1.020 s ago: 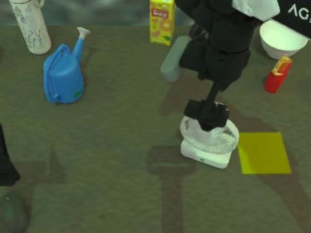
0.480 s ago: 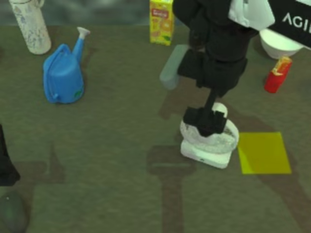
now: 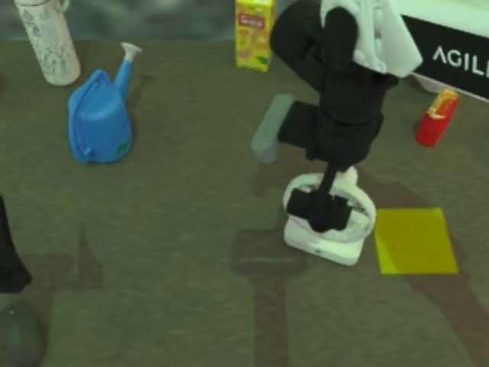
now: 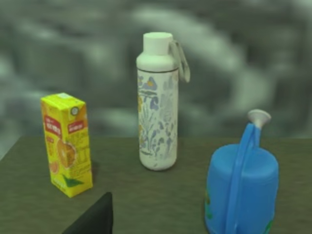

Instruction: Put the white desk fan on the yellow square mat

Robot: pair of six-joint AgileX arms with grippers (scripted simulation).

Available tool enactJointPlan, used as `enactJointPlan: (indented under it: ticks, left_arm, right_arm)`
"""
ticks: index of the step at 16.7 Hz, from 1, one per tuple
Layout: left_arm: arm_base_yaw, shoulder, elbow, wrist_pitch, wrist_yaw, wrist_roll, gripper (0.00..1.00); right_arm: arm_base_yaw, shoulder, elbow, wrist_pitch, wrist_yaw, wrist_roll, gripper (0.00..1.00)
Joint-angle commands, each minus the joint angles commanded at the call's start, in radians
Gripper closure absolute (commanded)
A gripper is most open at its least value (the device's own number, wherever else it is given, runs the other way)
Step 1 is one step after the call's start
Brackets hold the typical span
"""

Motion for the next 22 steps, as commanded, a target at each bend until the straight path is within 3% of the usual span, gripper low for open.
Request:
enactJointPlan:
  ticks: [13, 22]
  left_arm:
    - [0.0, 0.0, 0.0, 0.0, 0.0, 0.0, 0.0]
    - [0.0, 0.0, 0.0, 0.0, 0.0, 0.0, 0.0]
  right_arm:
    - [0.0, 0.0, 0.0, 0.0, 0.0, 0.0, 0.98]
    - [-0.003, -0.005, 0.003, -0.001, 0.001, 0.0, 1.0]
